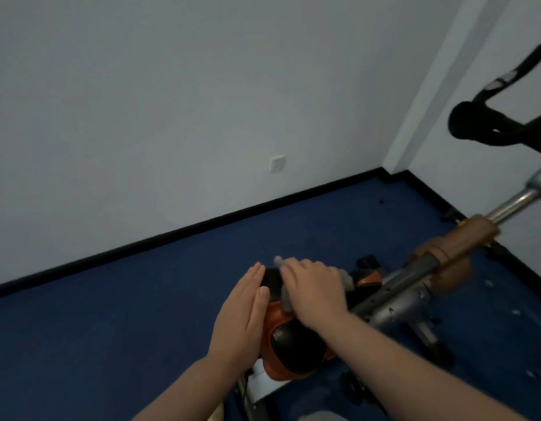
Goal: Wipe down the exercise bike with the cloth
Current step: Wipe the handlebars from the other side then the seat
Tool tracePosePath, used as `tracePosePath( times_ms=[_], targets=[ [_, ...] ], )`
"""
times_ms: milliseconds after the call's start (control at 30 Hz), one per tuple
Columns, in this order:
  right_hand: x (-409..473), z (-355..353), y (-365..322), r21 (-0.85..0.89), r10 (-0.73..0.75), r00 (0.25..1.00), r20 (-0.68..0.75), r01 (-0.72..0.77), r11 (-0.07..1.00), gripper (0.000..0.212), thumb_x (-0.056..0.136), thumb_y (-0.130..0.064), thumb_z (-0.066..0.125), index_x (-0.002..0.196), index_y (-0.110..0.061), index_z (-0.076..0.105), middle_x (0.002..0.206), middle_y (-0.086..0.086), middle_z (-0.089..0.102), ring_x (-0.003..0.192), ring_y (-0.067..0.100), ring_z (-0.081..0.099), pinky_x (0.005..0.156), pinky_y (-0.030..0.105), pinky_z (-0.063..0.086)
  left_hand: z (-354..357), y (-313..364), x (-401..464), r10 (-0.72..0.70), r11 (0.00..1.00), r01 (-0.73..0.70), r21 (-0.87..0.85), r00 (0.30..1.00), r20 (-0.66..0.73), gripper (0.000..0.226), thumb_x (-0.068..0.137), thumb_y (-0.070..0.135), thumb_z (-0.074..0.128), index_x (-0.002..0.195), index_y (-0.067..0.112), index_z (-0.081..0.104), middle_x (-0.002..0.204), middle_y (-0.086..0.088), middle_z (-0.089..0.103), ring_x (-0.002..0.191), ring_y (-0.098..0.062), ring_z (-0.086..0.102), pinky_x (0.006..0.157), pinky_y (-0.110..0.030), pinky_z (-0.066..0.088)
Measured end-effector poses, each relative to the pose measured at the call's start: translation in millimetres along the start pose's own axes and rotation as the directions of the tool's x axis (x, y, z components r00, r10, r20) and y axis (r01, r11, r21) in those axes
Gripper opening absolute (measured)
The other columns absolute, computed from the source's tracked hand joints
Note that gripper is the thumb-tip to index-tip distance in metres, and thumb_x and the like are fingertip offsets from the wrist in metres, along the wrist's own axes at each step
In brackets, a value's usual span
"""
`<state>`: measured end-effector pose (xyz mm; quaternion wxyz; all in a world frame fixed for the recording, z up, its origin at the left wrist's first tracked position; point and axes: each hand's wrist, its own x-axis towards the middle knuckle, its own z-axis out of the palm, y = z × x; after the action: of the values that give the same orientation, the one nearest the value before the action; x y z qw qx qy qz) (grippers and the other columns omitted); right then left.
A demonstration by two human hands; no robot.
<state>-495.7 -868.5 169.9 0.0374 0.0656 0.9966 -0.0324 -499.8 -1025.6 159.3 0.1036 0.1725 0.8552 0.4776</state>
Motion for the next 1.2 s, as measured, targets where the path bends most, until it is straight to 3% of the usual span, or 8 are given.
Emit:
tracePosePath(
  times_ms=[100, 233, 400, 600, 667, 833, 1033, 1200],
  targets=[
    [-37.2, 10.1, -19.6, 0.183, 0.072, 0.99, -0.124, -0.049, 0.982, 0.05, 0.099, -0.049, 0.015, 0.142, -0.037, 0.037, 0.141, -0.002, 0.049, 0.13, 0.021, 0.045, 0.113, 0.041, 0.03, -2.9, 1.4, 18.6, 0.068, 0.997, -0.071, 0.025, 0.991, 0.114, 0.052, 0.088, 0.059, 0.02, 0.138, 0.044, 0.026, 0.148, 0.029, 0.025, 0.135, 0.018, 0.02, 0.108, -0.001, 0.011],
    [-54.1, 18.2, 22.0, 0.186, 0.234, 0.972, 0.018, -0.233, 0.955, 0.058, 0.098, -0.049, 0.0, 0.153, -0.036, 0.01, 0.161, -0.005, 0.013, 0.148, 0.016, 0.01, 0.121, 0.038, 0.006, -5.4, 3.0, 47.6, 0.175, 0.968, -0.208, 0.139, 0.961, 0.215, 0.067, 0.088, 0.064, 0.016, 0.144, 0.034, 0.037, 0.147, 0.024, 0.03, 0.137, 0.012, 0.02, 0.107, -0.002, 0.008],
    [-11.7, 8.6, 57.0, 0.142, 0.48, 0.876, 0.056, -0.483, 0.864, 0.049, 0.106, -0.036, 0.012, 0.15, -0.023, 0.027, 0.16, -0.005, 0.018, 0.147, 0.017, 0.009, 0.119, 0.04, 0.008, 8.4, 8.2, 78.3, 0.216, 0.942, -0.272, 0.198, 0.94, 0.263, 0.044, 0.101, 0.04, 0.038, 0.142, 0.027, 0.047, 0.145, 0.011, 0.046, 0.138, -0.004, 0.034, 0.111, -0.02, 0.024],
    [-38.0, 28.2, -4.8, 0.325, 0.599, 0.8, 0.015, -0.571, 0.754, 0.061, 0.097, -0.05, -0.001, 0.155, -0.03, 0.001, 0.16, -0.009, -0.013, 0.148, 0.021, -0.012, 0.121, 0.039, -0.003, 13.5, -0.9, 83.6, 0.126, 0.932, -0.219, 0.29, 0.943, 0.308, 0.034, 0.1, 0.041, 0.039, 0.126, 0.036, 0.059, 0.125, 0.019, 0.06, 0.109, 0.002, 0.054, 0.085, -0.02, 0.042],
    [-29.0, 28.2, 8.5, 0.326, 0.63, 0.777, 0.008, -0.597, 0.733, 0.061, 0.098, -0.043, 0.002, 0.155, -0.023, 0.004, 0.162, -0.002, -0.01, 0.149, 0.022, -0.011, 0.121, 0.04, -0.001, 13.9, 0.9, 85.7, 0.134, 0.93, -0.227, 0.289, 0.942, 0.307, 0.029, 0.099, 0.041, 0.039, 0.112, 0.037, 0.065, 0.11, 0.019, 0.064, 0.098, 0.002, 0.055, 0.072, -0.019, 0.039],
    [0.3, 9.5, 21.8, 0.527, 0.818, 0.558, 0.139, -0.741, 0.416, 0.055, 0.105, -0.039, 0.018, 0.155, -0.021, 0.005, 0.163, 0.002, -0.009, 0.148, 0.03, -0.003, 0.121, 0.042, 0.007, 11.8, 0.0, 87.9, 0.154, 0.93, -0.251, 0.27, 0.93, 0.334, 0.03, 0.099, 0.035, 0.041, 0.116, 0.034, 0.064, 0.116, 0.018, 0.063, 0.103, -0.001, 0.054, 0.077, -0.023, 0.037],
    [-42.5, 19.1, -62.6, 0.458, 0.788, 0.604, 0.121, -0.738, 0.496, 0.065, 0.101, -0.051, 0.019, 0.155, -0.023, -0.003, 0.159, 0.0, -0.024, 0.148, 0.028, 0.0, 0.118, 0.042, 0.021, 13.4, -5.0, 93.0, 0.197, 0.926, -0.299, 0.229, 0.903, 0.381, 0.031, 0.099, 0.032, 0.039, 0.121, 0.032, 0.062, 0.119, 0.015, 0.062, 0.096, 0.003, 0.048, 0.075, -0.023, 0.037],
    [-60.9, 14.3, -83.6, 0.381, 0.75, 0.628, 0.209, -0.759, 0.529, 0.062, 0.1, -0.052, 0.015, 0.154, -0.029, -0.006, 0.158, 0.004, -0.026, 0.147, 0.031, -0.006, 0.119, 0.045, 0.014, 11.5, -5.2, 95.2, 0.229, 0.918, -0.334, 0.212, 0.885, 0.405, 0.031, 0.1, 0.03, 0.039, 0.12, 0.031, 0.062, 0.117, 0.013, 0.064, 0.093, 0.002, 0.049, 0.073, -0.024, 0.036]
  ],
)
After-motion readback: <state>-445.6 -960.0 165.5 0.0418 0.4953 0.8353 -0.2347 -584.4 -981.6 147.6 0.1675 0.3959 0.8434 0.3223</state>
